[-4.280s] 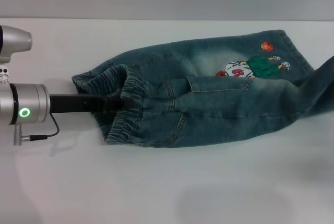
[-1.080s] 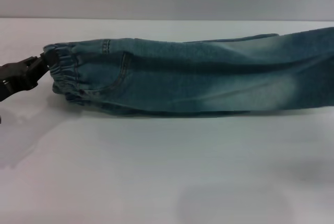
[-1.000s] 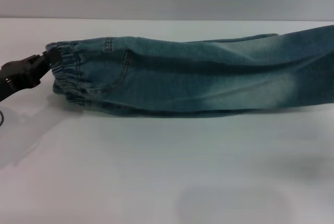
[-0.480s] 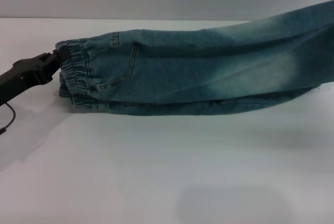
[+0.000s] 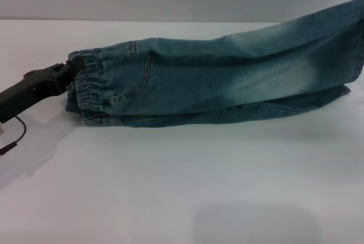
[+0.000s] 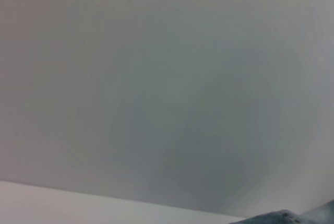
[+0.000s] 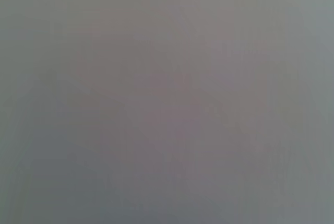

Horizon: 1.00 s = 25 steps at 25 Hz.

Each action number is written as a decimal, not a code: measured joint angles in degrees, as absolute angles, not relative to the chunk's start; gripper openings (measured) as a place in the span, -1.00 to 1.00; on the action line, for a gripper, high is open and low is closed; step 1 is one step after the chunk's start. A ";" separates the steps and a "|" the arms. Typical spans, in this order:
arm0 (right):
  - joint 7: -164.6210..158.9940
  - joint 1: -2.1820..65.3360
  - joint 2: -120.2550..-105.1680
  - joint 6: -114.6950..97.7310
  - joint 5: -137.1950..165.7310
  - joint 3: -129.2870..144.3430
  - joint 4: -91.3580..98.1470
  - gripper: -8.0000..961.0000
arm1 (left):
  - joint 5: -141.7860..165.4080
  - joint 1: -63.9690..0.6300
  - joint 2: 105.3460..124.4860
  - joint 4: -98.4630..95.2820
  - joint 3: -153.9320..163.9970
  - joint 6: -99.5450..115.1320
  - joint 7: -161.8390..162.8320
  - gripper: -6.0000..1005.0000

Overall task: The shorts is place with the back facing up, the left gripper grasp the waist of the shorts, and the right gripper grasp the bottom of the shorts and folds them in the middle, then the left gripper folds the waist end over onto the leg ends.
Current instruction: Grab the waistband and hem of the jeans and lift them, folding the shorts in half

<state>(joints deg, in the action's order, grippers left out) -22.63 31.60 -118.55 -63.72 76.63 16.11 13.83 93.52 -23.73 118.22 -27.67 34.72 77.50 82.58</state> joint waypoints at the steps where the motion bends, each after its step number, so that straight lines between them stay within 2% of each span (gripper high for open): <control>1: -22.66 31.95 -118.58 -62.83 76.63 16.11 13.67 -0.98 | 93.53 -23.80 118.22 -27.58 34.99 77.09 82.58 -0.87; 25: -22.38 37.29 -118.74 -49.30 74.44 16.24 11.93 -0.98 | 93.32 -27.03 118.33 -24.61 41.04 68.40 82.76 -0.86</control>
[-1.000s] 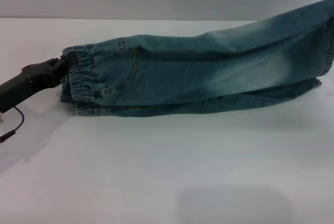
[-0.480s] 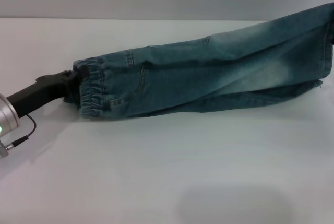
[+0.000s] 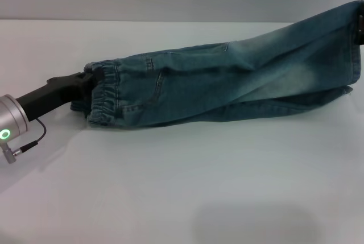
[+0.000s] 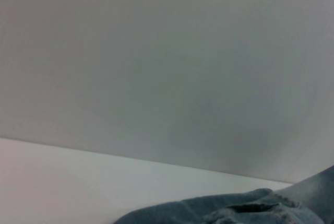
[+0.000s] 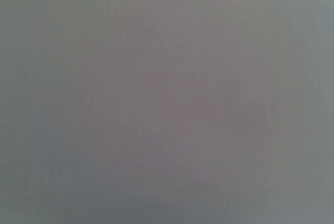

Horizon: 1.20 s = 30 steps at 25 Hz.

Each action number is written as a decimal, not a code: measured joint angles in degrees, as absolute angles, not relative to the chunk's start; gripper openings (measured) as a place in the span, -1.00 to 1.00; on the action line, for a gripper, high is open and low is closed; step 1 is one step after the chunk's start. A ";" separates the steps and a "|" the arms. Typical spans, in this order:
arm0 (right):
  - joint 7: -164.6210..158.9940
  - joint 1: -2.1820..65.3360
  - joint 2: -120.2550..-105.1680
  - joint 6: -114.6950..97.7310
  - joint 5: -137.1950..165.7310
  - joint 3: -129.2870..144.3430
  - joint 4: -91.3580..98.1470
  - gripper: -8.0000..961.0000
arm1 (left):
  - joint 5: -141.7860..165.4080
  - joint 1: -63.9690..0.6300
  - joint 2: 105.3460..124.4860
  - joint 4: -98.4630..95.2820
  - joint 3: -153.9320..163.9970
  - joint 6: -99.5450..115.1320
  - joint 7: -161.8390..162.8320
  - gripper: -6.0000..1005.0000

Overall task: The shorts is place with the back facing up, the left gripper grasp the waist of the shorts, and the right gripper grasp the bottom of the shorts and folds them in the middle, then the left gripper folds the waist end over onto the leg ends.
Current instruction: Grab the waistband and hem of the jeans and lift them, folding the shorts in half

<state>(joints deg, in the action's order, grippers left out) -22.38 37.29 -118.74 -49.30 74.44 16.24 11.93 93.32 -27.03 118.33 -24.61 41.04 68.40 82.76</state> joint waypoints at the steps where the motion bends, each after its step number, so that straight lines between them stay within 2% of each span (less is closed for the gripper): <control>1: -22.38 37.44 -118.74 -48.90 74.44 16.18 11.91 -0.98 | 93.32 -27.24 118.32 -24.60 41.04 68.14 82.87 -0.86; 8: -22.39 37.81 -118.77 -47.52 74.41 16.03 11.86 -0.75 | 93.24 -29.06 118.34 -24.61 41.11 65.59 83.52 -0.86; 11: -22.48 37.79 -118.79 -47.54 74.41 16.25 11.69 -0.65 | 93.20 -29.92 118.22 -24.61 41.11 64.05 84.68 -0.61; 20: -22.21 37.49 -118.90 -49.07 74.87 16.97 9.91 0.11 | 90.57 -30.74 118.03 -24.74 37.87 59.27 86.26 0.00; 21: -22.20 37.33 -118.95 -49.57 74.88 17.12 9.76 0.21 | 90.55 -30.74 117.97 -24.86 37.95 58.36 86.27 0.37; 22: -22.19 36.97 -118.99 -50.39 74.87 17.17 9.59 0.31 | 90.62 -30.69 117.90 -24.97 38.11 57.80 86.27 0.39; 30: -22.16 35.30 -119.01 -52.22 74.67 17.23 9.47 0.32 | 97.49 -27.48 116.61 -26.62 38.99 61.08 88.23 0.56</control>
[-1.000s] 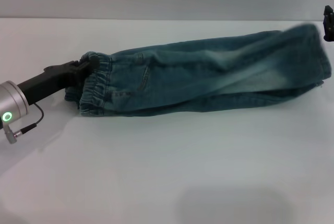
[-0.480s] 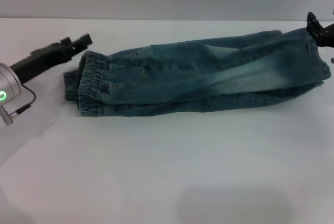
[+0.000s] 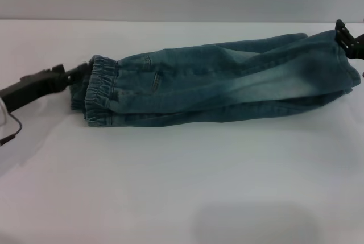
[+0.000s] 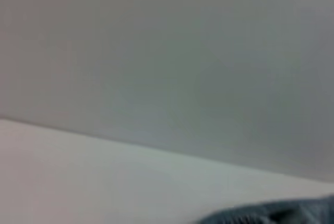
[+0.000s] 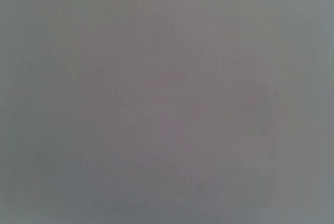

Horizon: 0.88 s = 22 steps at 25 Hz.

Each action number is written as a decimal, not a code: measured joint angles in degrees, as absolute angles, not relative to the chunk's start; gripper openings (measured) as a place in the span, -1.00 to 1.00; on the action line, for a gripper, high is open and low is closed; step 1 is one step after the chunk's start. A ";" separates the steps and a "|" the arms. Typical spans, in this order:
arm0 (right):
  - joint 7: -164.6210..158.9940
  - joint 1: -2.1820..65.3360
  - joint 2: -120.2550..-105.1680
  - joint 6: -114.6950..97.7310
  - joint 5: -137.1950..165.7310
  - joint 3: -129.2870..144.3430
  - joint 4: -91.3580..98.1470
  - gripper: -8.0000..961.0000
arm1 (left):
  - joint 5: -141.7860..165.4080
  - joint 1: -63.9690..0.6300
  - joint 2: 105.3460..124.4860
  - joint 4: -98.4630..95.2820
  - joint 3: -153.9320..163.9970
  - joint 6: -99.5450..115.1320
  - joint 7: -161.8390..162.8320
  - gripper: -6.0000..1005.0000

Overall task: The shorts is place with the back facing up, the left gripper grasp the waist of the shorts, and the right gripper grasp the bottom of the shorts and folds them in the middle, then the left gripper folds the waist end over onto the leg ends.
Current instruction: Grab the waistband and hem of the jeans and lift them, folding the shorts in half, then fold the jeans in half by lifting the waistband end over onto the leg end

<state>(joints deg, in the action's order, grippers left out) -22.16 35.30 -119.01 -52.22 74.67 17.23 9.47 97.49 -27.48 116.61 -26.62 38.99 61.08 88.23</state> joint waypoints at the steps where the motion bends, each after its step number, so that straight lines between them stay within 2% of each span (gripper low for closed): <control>1: -22.16 35.14 -119.01 -52.29 74.66 17.23 9.45 0.32 | 98.42 -26.81 116.35 -27.18 39.00 62.99 88.70 0.59; 8: -22.14 34.67 -119.00 -52.39 74.66 17.23 8.89 0.32 | 99.30 -22.77 115.51 -30.66 38.76 75.18 89.01 0.61; 11: -22.14 34.61 -119.00 -52.66 74.65 17.23 8.48 0.32 | 103.29 -23.03 114.97 -30.53 39.37 78.04 89.78 0.59; 22: -22.14 33.41 -119.00 -52.99 74.62 17.22 8.00 0.32 | 109.02 -24.88 115.55 -30.74 39.64 83.08 90.53 0.59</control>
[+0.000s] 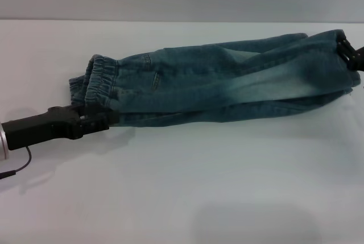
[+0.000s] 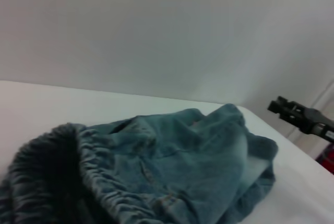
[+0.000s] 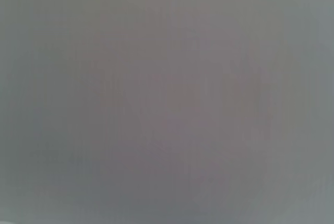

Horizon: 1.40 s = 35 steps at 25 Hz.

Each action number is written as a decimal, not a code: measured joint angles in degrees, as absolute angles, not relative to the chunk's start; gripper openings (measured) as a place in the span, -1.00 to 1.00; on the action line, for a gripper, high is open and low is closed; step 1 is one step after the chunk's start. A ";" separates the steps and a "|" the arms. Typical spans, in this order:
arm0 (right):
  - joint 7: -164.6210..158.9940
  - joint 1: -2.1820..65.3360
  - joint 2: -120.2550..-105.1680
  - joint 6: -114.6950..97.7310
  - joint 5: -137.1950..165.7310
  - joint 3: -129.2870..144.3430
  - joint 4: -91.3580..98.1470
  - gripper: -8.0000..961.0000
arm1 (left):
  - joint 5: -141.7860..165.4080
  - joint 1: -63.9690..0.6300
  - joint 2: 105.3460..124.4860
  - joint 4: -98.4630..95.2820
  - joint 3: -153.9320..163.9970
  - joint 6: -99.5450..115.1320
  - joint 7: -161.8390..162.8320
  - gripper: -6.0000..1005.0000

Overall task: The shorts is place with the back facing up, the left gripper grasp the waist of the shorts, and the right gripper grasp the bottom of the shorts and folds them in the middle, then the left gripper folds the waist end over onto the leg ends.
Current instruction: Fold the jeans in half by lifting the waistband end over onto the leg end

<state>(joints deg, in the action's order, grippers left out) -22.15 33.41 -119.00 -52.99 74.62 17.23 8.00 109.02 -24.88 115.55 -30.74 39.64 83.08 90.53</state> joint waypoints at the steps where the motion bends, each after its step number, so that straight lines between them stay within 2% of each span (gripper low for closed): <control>1: -22.14 33.41 -119.00 -52.99 74.62 17.22 8.00 0.32 | 109.19 -24.93 115.56 -30.85 39.64 83.85 90.44 0.59; 7: -22.14 32.95 -119.00 -53.01 74.61 17.23 8.00 0.32 | 109.54 -25.53 115.85 -30.60 39.64 84.05 90.43 0.59; 16: -22.15 30.56 -119.00 -57.18 74.57 16.62 8.00 0.32 | 109.68 -28.02 117.58 -30.30 39.64 78.49 91.25 0.59; 35: -22.23 27.87 -118.91 -59.65 72.29 15.54 8.40 0.32 | 109.68 -34.10 117.95 -26.33 40.32 63.77 94.88 0.59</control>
<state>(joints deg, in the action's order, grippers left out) -22.23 27.87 -118.91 -59.65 72.29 15.54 8.40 109.68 -34.10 117.95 -26.33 40.32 63.77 94.88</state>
